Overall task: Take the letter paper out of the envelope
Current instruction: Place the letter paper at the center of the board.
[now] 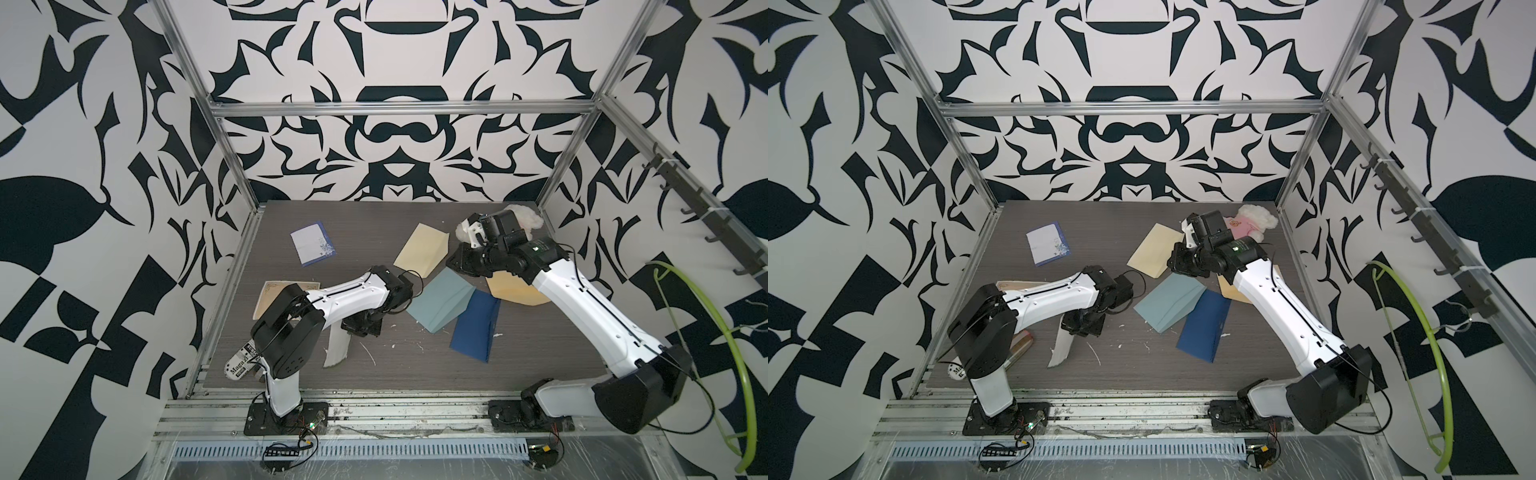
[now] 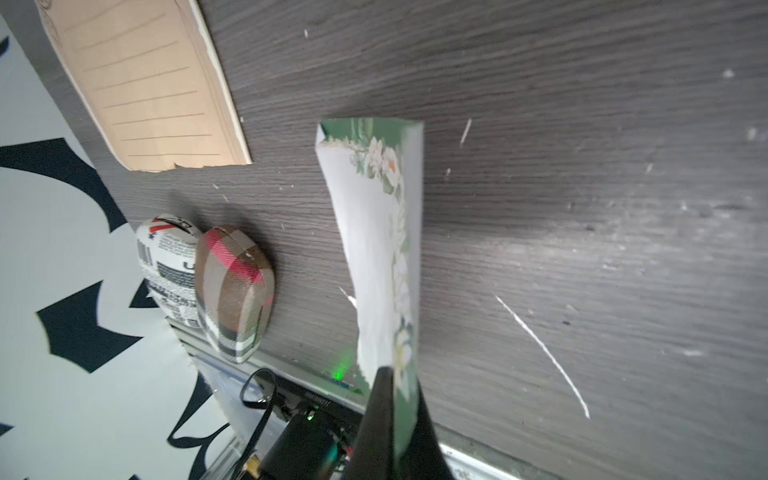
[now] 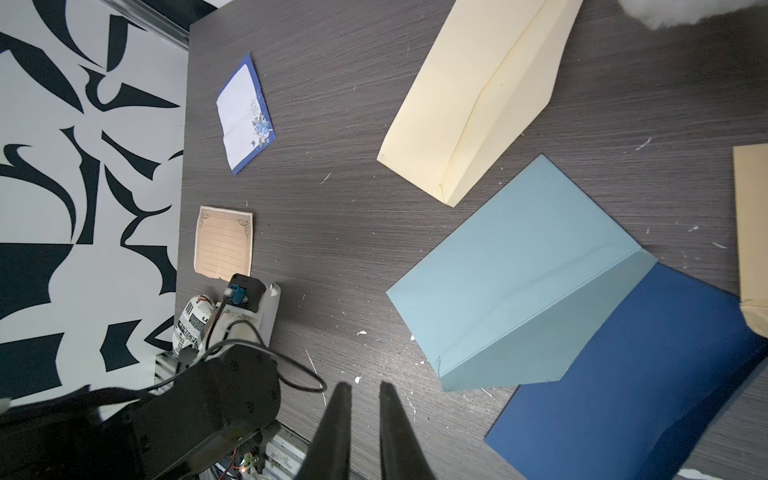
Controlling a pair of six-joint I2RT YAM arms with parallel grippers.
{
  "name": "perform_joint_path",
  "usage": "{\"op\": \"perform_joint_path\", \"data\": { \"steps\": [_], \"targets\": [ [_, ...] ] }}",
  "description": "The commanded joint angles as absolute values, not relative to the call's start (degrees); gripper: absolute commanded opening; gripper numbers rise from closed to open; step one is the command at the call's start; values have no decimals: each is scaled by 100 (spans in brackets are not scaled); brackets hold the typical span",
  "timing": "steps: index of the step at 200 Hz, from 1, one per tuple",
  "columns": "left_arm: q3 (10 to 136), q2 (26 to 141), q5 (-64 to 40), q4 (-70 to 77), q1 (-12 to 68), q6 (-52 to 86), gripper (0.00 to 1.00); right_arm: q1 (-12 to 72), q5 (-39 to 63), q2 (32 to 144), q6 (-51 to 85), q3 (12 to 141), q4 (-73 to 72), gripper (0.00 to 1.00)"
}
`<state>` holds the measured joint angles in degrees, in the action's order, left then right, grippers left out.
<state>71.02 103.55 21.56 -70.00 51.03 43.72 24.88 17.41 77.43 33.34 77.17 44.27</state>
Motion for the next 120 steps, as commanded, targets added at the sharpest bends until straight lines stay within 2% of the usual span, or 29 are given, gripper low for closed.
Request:
{"op": "perform_joint_path", "data": {
  "steps": [1, 54, 120],
  "targets": [
    [6732, 10058, 1973, -6112, 5115, 4719, 0, 2522, 1784, 7616, 3388, 7691, 4340, 16],
    [6034, 10013, 1580, -5039, 5106, 4683, 0, 2522, 1758, 7501, 3356, 7669, 4482, 15],
    [5775, 9908, 1453, -4777, 5071, 4483, 0, 2549, 1727, 7436, 3501, 7508, 4404, 15]
  ]
}}
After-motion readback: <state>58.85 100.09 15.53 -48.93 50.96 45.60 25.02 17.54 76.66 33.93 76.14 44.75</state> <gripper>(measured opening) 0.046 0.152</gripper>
